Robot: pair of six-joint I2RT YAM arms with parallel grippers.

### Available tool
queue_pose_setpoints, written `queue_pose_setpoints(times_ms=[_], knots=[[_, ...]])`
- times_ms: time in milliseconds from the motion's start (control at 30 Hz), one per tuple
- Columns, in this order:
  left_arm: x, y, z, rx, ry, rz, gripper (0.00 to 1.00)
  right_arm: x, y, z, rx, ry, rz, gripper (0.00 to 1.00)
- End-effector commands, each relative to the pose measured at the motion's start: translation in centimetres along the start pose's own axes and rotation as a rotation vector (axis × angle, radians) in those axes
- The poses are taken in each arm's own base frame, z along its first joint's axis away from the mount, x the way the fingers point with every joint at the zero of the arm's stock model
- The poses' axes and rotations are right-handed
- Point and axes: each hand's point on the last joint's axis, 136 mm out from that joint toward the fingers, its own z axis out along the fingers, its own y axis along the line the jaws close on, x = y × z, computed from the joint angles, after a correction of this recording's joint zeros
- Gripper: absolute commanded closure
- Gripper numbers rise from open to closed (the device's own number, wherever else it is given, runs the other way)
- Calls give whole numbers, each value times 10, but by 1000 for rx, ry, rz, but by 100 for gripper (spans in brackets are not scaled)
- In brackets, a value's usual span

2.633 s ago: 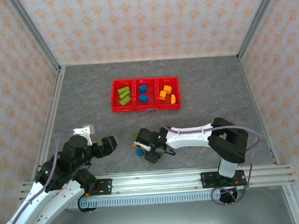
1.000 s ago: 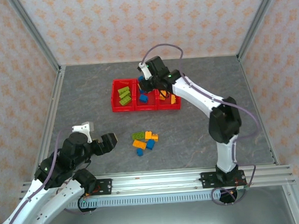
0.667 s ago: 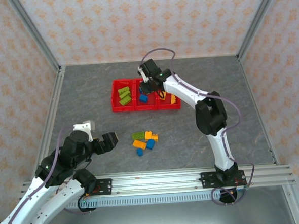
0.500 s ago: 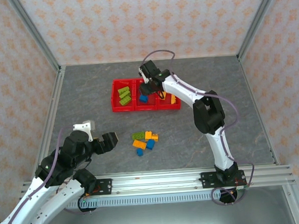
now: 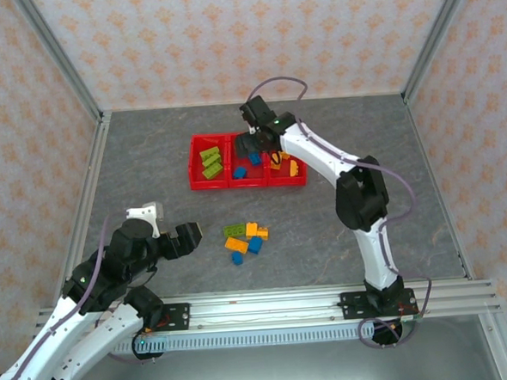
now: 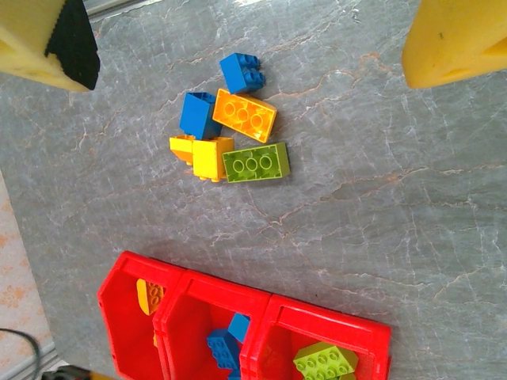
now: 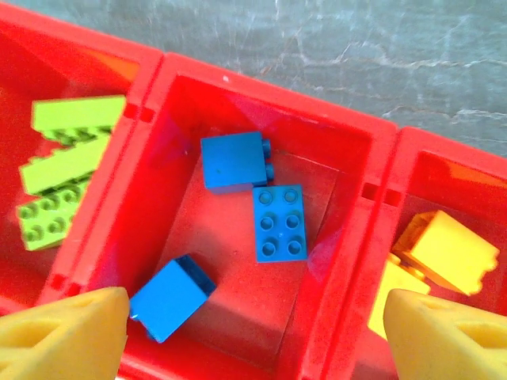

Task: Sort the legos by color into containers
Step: Place the lego in the container, then pick up the lego from the bottom-center of the table.

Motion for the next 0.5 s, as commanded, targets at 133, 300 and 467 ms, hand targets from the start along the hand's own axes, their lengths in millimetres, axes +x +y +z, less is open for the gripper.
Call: queue_pose_setpoints(times_ms=[133,300,467], knots=[[-10,-11,-3,40,-38,32,1,39,-4,-73,-27,-3,184,7],[-10,-13,-2,49,-36,39,1,109,19,-80,-64,86,80,7],[-9,-15,-2,58,-31,42,1,179,48,-75,-90,188,-270,8]])
